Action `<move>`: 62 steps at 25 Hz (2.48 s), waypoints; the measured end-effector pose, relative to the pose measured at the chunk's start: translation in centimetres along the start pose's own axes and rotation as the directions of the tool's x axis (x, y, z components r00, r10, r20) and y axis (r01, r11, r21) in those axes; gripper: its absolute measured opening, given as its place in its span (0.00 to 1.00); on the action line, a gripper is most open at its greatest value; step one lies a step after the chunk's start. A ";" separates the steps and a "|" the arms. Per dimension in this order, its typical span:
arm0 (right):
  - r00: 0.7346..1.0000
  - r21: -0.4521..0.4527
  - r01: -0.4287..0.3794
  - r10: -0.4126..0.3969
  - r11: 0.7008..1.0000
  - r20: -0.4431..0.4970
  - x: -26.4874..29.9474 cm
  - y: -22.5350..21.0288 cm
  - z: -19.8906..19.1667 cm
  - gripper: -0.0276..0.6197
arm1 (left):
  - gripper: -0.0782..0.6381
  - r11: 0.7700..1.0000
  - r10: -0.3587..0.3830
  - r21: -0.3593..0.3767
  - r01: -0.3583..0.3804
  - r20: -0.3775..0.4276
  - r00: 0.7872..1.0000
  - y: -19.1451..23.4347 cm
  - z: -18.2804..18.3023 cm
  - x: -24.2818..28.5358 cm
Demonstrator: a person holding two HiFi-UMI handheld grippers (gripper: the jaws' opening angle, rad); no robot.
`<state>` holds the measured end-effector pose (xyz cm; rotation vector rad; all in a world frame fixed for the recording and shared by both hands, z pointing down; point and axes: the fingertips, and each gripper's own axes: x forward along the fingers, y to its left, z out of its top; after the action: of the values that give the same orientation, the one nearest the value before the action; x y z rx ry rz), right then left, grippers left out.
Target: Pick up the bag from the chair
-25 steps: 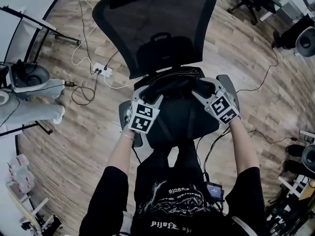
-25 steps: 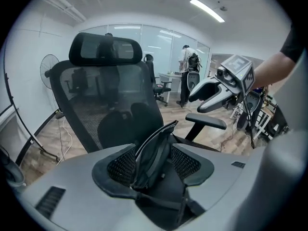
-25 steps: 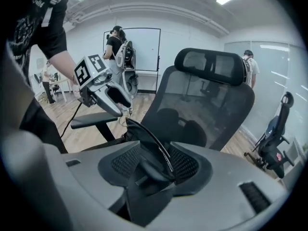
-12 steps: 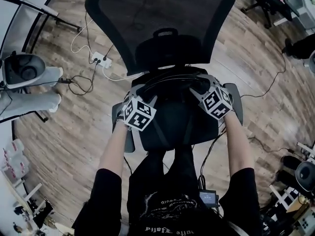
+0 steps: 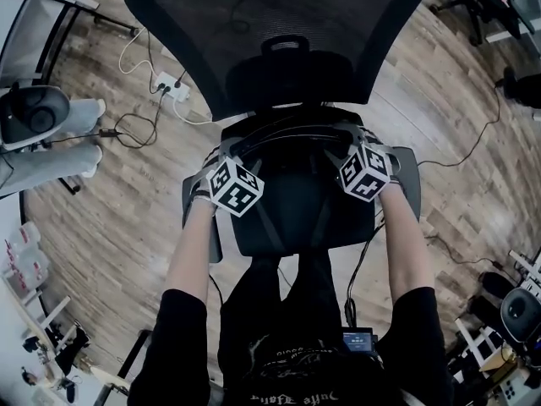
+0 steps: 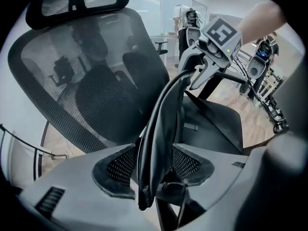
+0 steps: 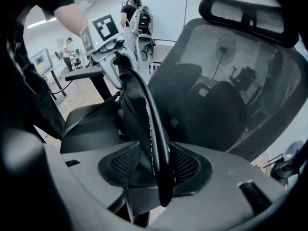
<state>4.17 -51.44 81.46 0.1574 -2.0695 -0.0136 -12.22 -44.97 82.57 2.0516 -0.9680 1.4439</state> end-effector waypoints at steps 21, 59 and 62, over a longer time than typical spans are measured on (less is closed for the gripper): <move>0.999 -0.028 0.029 -0.029 0.999 0.032 -0.5 -0.5 0.0 0.07 | 0.21 0.998 -0.017 -0.063 0.018 0.011 1.000 -1.0 -0.2 0.1; 0.983 -0.002 0.170 -0.169 0.985 0.074 -25.6 13.7 4.4 0.07 | 0.21 0.999 -0.031 -0.024 0.037 0.203 0.979 -13.0 2.3 -24.0; 0.973 0.019 0.214 -0.215 0.977 0.088 -27.6 14.6 4.7 0.07 | 0.21 0.998 0.004 -0.067 0.013 0.246 0.969 -14.2 2.4 -25.8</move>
<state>11.64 -34.01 56.25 0.3921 -2.1328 -0.1459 -5.29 -29.93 58.08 2.2168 -1.0922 1.1549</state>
